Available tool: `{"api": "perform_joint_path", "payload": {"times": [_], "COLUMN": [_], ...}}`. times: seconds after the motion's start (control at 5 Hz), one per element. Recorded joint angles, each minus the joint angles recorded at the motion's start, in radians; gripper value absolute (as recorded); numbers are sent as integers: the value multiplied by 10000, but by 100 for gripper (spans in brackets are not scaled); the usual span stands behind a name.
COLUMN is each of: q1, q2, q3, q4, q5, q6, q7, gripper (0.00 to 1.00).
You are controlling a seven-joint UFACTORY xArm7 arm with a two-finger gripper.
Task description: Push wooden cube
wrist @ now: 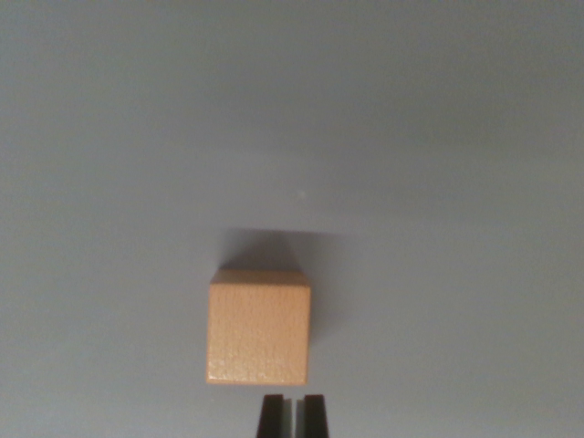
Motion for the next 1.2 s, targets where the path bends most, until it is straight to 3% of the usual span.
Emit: {"api": "perform_joint_path", "payload": {"times": [0.2,0.4,0.6,0.8,1.0,1.2], "q1": [19,19,35,35,52,52], "q2": [-11,-11,-22,-22,-32,-32], "q3": [28,28,54,54,79,79], "q4": [-488,-488,-924,-924,-1369,-1369], "q5": [-37,-37,-70,-70,-104,-104], "q6": [-468,-468,-885,-885,-1312,-1312], "q7": [103,103,195,195,289,289], "gripper": [0,0,0,0,0,0]}}
